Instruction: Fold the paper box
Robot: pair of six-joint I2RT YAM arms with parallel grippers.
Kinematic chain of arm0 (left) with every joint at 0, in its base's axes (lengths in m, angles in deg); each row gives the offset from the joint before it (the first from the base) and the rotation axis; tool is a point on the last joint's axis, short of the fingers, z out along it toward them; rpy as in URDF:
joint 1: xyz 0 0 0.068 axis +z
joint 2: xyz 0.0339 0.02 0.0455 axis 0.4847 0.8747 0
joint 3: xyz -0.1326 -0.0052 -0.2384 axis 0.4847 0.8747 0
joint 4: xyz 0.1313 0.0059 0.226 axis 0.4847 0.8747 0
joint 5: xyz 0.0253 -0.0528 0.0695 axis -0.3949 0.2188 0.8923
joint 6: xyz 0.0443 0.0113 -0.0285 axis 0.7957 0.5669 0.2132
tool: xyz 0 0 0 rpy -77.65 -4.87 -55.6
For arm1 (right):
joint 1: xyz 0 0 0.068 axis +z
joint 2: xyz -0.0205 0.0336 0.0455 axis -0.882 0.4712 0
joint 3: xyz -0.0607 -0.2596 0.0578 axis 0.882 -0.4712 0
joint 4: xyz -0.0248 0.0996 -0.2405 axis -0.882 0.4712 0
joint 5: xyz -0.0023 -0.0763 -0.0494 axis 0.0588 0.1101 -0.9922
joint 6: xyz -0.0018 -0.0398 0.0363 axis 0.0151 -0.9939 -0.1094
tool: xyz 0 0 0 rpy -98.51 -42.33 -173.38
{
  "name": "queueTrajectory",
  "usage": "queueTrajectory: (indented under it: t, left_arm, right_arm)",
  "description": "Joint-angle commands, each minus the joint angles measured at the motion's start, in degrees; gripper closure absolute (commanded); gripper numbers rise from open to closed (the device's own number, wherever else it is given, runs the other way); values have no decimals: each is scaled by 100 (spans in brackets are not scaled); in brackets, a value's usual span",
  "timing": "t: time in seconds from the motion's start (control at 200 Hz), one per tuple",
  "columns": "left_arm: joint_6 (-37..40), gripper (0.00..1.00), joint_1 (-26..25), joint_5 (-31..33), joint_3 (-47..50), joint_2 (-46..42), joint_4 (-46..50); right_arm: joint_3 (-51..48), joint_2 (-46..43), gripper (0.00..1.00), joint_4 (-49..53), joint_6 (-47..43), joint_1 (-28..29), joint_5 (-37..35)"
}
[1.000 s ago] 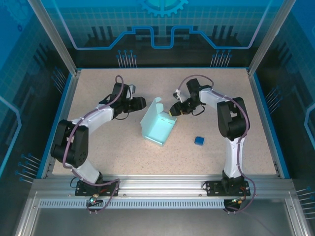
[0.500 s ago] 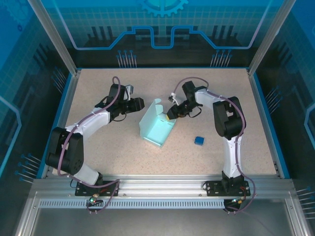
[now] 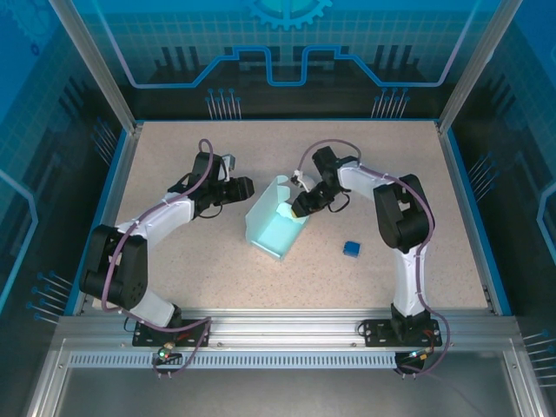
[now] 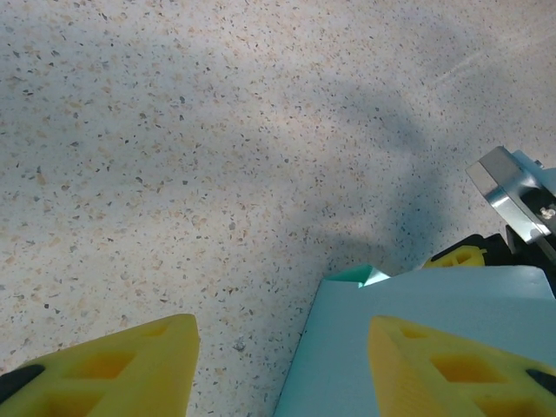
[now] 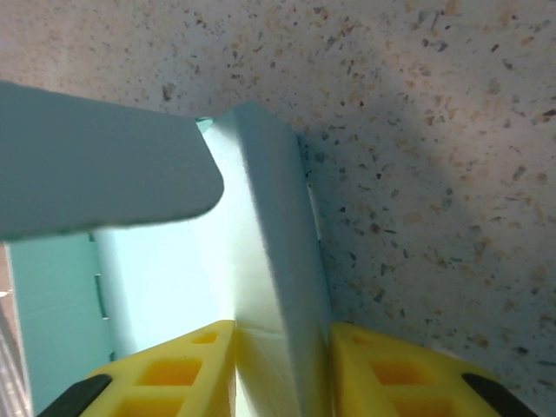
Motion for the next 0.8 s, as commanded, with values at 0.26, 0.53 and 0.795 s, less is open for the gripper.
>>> queueTrajectory:
  t: [0.26, 0.53, 0.795]
  left_arm:
    - [225, 44, -7, 93, 132, -205, 108]
    - [228, 44, -7, 65, 157, -214, 119]
    - [230, 44, -7, 44, 198, -258, 124]
  right_arm:
    - [-498, -473, 80, -418, 140, 573, -2002]
    - [-415, -399, 88, -301, 262, 1042, -3522]
    - [-563, -257, 93, -420, 611, 1432, -4895]
